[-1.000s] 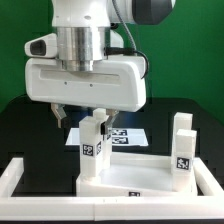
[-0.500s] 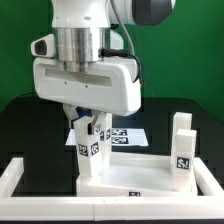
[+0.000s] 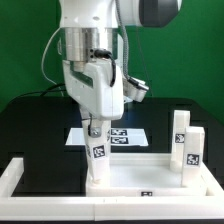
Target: Assemble desk
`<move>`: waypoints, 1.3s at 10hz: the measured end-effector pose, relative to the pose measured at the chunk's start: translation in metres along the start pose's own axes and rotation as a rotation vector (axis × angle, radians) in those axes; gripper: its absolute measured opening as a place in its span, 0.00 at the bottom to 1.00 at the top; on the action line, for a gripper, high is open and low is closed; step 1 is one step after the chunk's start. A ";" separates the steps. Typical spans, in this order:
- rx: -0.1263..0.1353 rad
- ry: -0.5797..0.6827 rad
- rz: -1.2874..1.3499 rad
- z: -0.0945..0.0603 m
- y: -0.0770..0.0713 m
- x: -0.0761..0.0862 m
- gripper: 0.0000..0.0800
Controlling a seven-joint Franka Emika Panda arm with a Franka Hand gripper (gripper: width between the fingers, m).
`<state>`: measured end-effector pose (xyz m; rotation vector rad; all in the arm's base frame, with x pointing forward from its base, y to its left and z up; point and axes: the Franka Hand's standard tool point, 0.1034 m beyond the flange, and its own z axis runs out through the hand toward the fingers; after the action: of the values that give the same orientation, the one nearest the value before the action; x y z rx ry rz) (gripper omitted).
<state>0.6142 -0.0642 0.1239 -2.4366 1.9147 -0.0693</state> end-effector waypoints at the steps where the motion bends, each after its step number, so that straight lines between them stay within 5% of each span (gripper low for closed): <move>1: 0.022 -0.006 0.119 0.000 -0.003 -0.002 0.36; 2: 0.066 -0.003 0.235 0.000 -0.008 -0.001 0.36; 7: 0.089 -0.004 0.410 0.001 -0.015 -0.015 0.36; 8: 0.074 0.000 0.295 0.001 -0.015 -0.013 0.36; 10: 0.010 0.029 -0.099 -0.003 -0.027 -0.010 0.76; 13: -0.001 0.033 -0.352 -0.002 -0.029 -0.011 0.81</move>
Offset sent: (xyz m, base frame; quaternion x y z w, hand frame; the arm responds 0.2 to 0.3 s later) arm 0.0090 0.0218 -0.0069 0.0597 0.0077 0.2587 0.9641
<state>0.6390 -0.0464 0.1276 -2.7583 1.4733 -0.1189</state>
